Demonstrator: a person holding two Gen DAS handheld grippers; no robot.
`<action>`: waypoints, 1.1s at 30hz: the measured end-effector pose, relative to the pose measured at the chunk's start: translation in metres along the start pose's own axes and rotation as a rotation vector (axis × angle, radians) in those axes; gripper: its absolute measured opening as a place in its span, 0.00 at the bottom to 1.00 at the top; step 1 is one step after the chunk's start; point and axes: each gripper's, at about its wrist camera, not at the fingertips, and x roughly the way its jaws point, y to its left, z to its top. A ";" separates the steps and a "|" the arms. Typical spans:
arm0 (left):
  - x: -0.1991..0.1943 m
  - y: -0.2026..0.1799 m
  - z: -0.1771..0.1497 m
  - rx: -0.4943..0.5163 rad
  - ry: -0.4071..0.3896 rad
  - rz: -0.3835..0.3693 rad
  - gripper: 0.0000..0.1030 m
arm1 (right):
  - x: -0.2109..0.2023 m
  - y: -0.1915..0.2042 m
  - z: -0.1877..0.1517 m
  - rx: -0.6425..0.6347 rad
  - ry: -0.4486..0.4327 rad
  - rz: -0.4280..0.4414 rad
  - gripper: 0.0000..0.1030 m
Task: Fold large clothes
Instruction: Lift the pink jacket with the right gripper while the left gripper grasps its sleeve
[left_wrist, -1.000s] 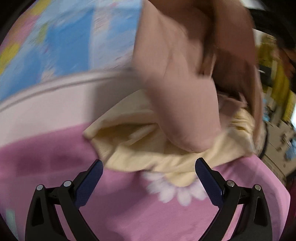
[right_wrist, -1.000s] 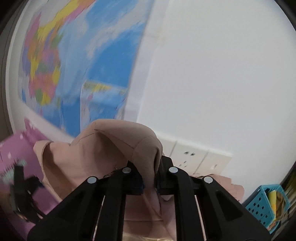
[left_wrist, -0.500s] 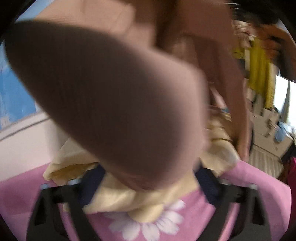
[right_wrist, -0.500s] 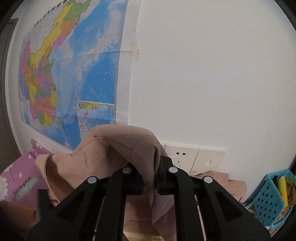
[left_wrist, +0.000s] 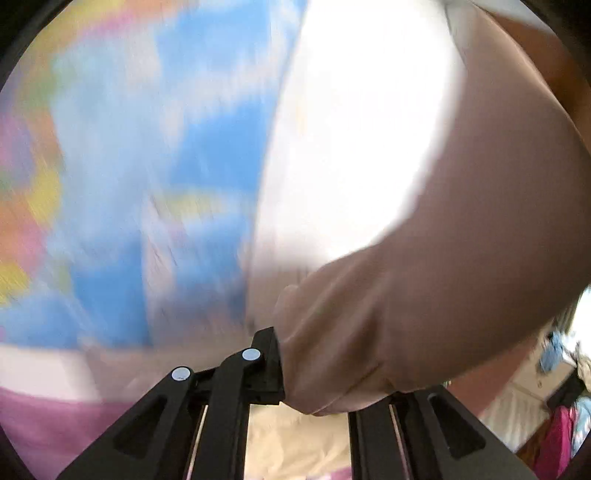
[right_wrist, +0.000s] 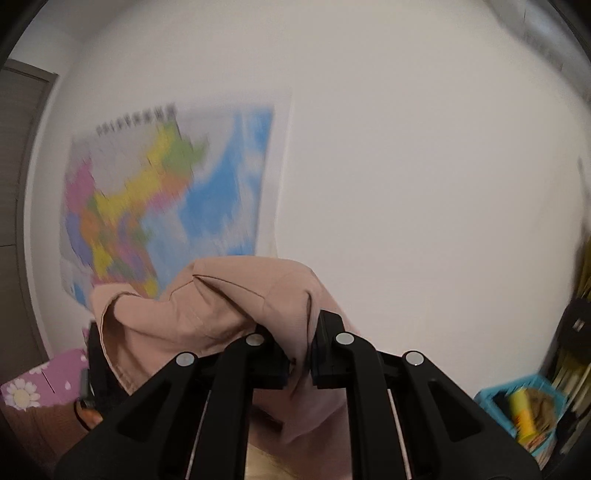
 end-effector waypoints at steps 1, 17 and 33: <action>-0.022 -0.002 0.015 0.006 -0.041 0.010 0.08 | -0.018 0.003 0.008 -0.006 -0.024 0.009 0.08; -0.322 -0.022 0.036 0.225 -0.219 0.506 0.09 | -0.136 0.099 -0.027 0.179 -0.042 0.509 0.08; -0.116 0.223 -0.138 -0.005 0.510 0.757 0.09 | 0.188 0.191 -0.275 0.460 0.688 0.530 0.09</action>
